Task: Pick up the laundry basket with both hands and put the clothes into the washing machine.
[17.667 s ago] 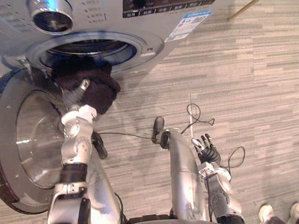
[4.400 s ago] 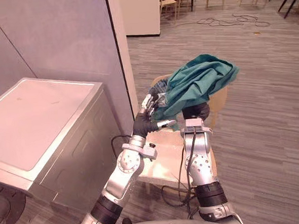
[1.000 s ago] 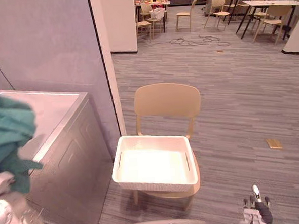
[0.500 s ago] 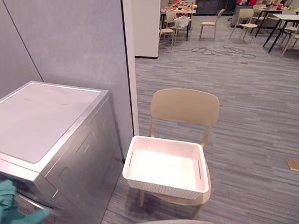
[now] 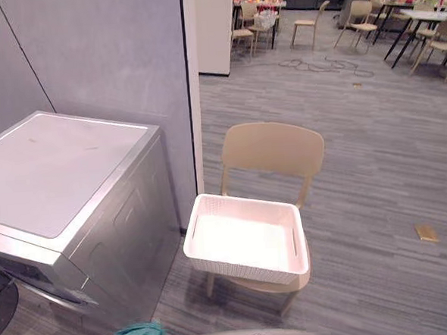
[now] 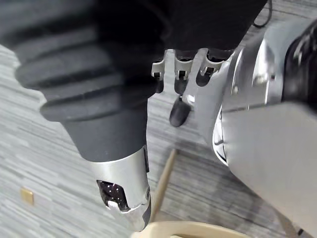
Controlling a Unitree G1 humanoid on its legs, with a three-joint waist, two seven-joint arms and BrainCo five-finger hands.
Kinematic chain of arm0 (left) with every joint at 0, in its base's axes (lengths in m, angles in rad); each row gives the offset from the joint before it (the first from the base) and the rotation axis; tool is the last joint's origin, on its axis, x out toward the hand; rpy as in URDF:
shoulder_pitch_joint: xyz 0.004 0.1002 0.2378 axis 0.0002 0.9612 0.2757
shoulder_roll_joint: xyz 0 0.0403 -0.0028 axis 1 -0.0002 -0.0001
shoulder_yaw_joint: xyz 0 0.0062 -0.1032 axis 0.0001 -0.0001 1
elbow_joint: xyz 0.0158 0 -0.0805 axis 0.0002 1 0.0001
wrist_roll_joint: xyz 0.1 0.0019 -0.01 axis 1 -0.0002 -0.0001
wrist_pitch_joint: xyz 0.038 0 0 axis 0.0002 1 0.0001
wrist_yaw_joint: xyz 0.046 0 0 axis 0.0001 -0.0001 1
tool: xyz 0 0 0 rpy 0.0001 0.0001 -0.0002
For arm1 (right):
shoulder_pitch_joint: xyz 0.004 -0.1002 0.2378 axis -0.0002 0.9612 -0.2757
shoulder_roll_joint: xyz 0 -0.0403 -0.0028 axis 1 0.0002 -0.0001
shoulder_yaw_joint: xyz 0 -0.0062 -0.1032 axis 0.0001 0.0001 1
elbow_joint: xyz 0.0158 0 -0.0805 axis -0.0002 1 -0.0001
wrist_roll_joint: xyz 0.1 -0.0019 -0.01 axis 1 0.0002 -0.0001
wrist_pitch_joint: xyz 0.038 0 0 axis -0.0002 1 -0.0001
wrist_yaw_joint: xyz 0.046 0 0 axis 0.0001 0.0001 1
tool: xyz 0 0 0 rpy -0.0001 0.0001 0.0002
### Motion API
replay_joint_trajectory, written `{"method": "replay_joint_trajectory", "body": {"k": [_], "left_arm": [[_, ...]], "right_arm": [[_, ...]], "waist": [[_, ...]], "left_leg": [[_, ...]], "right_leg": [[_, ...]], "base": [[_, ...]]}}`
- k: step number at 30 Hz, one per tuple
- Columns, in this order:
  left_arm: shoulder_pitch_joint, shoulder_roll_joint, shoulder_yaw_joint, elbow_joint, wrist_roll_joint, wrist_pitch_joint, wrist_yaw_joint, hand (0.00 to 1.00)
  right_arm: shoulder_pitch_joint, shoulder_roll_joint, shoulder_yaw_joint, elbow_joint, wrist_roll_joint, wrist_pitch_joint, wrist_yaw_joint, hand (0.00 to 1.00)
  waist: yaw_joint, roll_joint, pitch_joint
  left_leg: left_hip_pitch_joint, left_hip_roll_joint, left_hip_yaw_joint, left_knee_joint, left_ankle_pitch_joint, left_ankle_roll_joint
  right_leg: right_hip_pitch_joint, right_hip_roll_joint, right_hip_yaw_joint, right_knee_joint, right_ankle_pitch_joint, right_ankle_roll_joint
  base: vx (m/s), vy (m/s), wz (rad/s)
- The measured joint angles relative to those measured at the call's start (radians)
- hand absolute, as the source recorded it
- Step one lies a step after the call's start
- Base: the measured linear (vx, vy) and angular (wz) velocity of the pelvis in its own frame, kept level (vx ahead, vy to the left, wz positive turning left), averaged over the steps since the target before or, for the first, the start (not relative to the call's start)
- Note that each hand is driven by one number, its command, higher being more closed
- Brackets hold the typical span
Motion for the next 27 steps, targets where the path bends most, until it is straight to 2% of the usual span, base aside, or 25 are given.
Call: {"method": "replay_joint_trajectory", "body": {"k": [2,3,4,6,9,10,12,14,16,17,18,19,20,21,23,24,26,27], "left_arm": [[-0.002,0.011,-0.082,0.006,0.043,0.000,-0.008,1.00],[-0.012,0.032,-0.127,0.000,0.048,-0.001,-0.012,1.00],[-0.014,0.045,-0.144,-0.003,0.053,-0.001,-0.014,1.00],[-0.006,0.053,-0.173,-0.009,0.061,-0.001,-0.022,1.00],[-0.003,0.061,-0.200,-0.032,0.062,-0.001,-0.023,1.00],[-0.014,0.065,-0.212,-0.051,0.062,-0.004,-0.025,1.00],[-0.028,0.064,-0.216,-0.060,0.062,-0.005,-0.025,1.00],[-0.046,0.057,-0.233,-0.061,0.062,-0.005,-0.025,1.00],[-0.056,0.035,-0.232,-0.061,0.062,-0.005,-0.025,1.00],[-0.056,0.028,-0.231,-0.060,0.062,-0.005,-0.025,1.00],[-0.059,0.032,-0.234,-0.068,0.061,-0.006,-0.026,1.00],[-0.068,0.037,-0.234,-0.071,0.061,-0.008,-0.026,1.00],[-0.087,0.055,-0.223,-0.059,0.061,-0.006,-0.023,1.00],[-0.102,0.053,-0.207,-0.036,0.061,-0.003,-0.017,1.00],[-0.091,0.048,-0.215,-0.020,0.062,-0.002,-0.006,1.00],[-0.097,0.053,-0.220,-0.015,0.063,-0.002,0.000,1.00],[-0.120,0.062,-0.238,-0.016,0.065,-0.001,-0.001,1.00],[-0.152,0.061,-0.263,-0.016,0.065,0.000,-0.002,1.00]], "right_arm": [[-0.015,0.000,0.033,0.000,0.000,0.000,0.000,0.00],[-0.015,0.001,0.060,0.000,-0.001,0.002,0.000,0.00],[-0.010,0.001,0.069,0.000,-0.001,0.002,0.000,0.00],[-0.004,-0.008,0.100,-0.001,-0.002,-0.001,0.000,0.00],[-0.009,-0.015,0.157,-0.009,-0.043,0.000,0.004,0.00],[-0.021,-0.028,0.190,-0.016,-0.070,0.001,0.005,0.00],[-0.026,-0.042,0.237,-0.038,-0.084,0.000,0.013,0.00],[-0.035,-0.066,0.264,-0.040,-0.102,-0.001,0.019,0.00],[-0.059,-0.099,0.277,-0.040,-0.116,-0.001,0.020,0.00],[-0.090,-0.121,0.285,-0.043,-0.116,-0.002,0.020,0.00],[-0.126,-0.128,0.284,-0.048,-0.116,-0.003,0.021,0.00],[-0.141,-0.128,0.282,-0.051,-0.116,-0.003,0.021,0.00],[-0.156,-0.121,0.277,-0.063,-0.116,-0.012,0.021,0.00],[-0.165,-0.116,0.250,-0.074,-0.116,-0.025,0.022,0.00],[-0.158,-0.133,0.236,-0.074,-0.115,-0.034,0.020,0.00],[-0.143,-0.142,0.219,-0.075,-0.114,-0.040,0.020,0.00],[-0.130,-0.145,0.180,-0.069,-0.110,-0.042,0.014,0.00],[-0.130,-0.149,0.158,-0.053,-0.105,-0.040,0.003,0.00]], "waist": [[-0.001,0.020,0.023],[-0.007,0.006,0.045],[-0.008,0.000,0.051],[-0.007,-0.004,0.056],[-0.006,0.007,0.061],[0.000,0.028,0.087],[-0.001,0.044,0.107],[0.003,0.061,0.119],[0.006,0.081,0.137],[0.011,0.100,0.141],[0.012,0.105,0.142],[0.007,0.099,0.146],[0.003,0.070,0.161],[-0.002,0.065,0.167],[-0.012,0.069,0.164],[-0.031,0.075,0.159],[-0.047,0.090,0.148],[-0.050,0.104,0.140]], "left_leg": [[0.008,0.025,0.017,0.000,0.000,-0.003],[0.020,0.025,0.017,0.000,0.003,-0.007],[0.024,0.023,0.019,0.000,0.004,-0.010],[0.029,0.034,0.026,0.001,0.001,-0.014],[-0.003,0.076,0.025,0.033,-0.024,-0.049],[-0.039,0.110,0.008,0.097,-0.032,-0.056],[-0.077,0.134,-0.033,0.126,-0.037,-0.058],[-0.094,0.135,-0.090,0.120,-0.016,-0.043],[-0.097,0.137,-0.115,0.113,0.026,0.004],[-0.122,0.137,-0.125,0.119,0.056,0.039],[-0.178,0.133,-0.124,0.134,0.104,0.072],[-0.186,0.123,-0.139,0.102,0.165,0.075],[-0.189,0.113,-0.150,0.109,0.179,0.077],[-0.210,0.148,-0.077,0.390,0.018,0.099],[-0.149,0.215,0.020,0.567,-0.076,0.116],[-0.090,0.267,0.061,0.606,-0.099,0.114],[-0.090,0.308,0.058,0.564,-0.100,0.094],[-0.089,0.321,0.054,0.469,-0.081,0.056]], "right_leg": [[0.001,0.018,0.016,0.021,-0.001,-0.012],[-0.008,0.020,0.031,0.053,-0.016,-0.011],[-0.012,0.019,0.040,0.060,-0.012,0.002],[-0.022,0.031,0.048,0.078,-0.012,0.004],[-0.039,0.064,0.046,0.073,-0.011,0.002],[-0.038,0.090,0.041,0.072,-0.006,-0.006],[-0.037,0.111,0.007,0.078,0.003,-0.011],[-0.040,0.114,-0.038,0.102,0.023,-0.001],[-0.059,0.101,-0.071,0.179,-0.013,0.007],[-0.091,0.092,-0.086,0.244,-0.043,-0.001],[-0.123,0.088,-0.103,0.281,-0.067,-0.023],[-0.121,0.083,-0.125,0.273,-0.068,-0.028],[-0.103,0.046,-0.192,0.246,-0.064,-0.038],[-0.080,0.031,-0.231,0.274,-0.070,-0.048],[-0.038,0.017,-0.271,0.309,-0.080,-0.062],[-0.013,0.011,-0.318,0.332,-0.089,-0.065],[-0.030,0.011,-0.366,0.365,-0.105,-0.064],[-0.057,0.008,-0.399,0.400,-0.111,-0.062]], "base": [[-0.03,-0.028,-0.34],[0.00,-0.036,-0.07],[-0.02,-0.035,0.02],[0.02,-0.057,-0.09],[0.08,-0.115,-0.03],[0.05,-0.102,0.11],[0.10,-0.137,0.36],[0.12,-0.090,0.61],[0.07,-0.063,0.49],[0.04,-0.090,0.60],[0.04,-0.101,0.73],[0.03,-0.080,1.01],[0.05,-0.080,0.98],[0.05,-0.088,0.85],[0.03,-0.027,0.57],[0.03,0.080,0.87],[0.04,0.138,0.98],[0.03,0.255,1.07]]}}
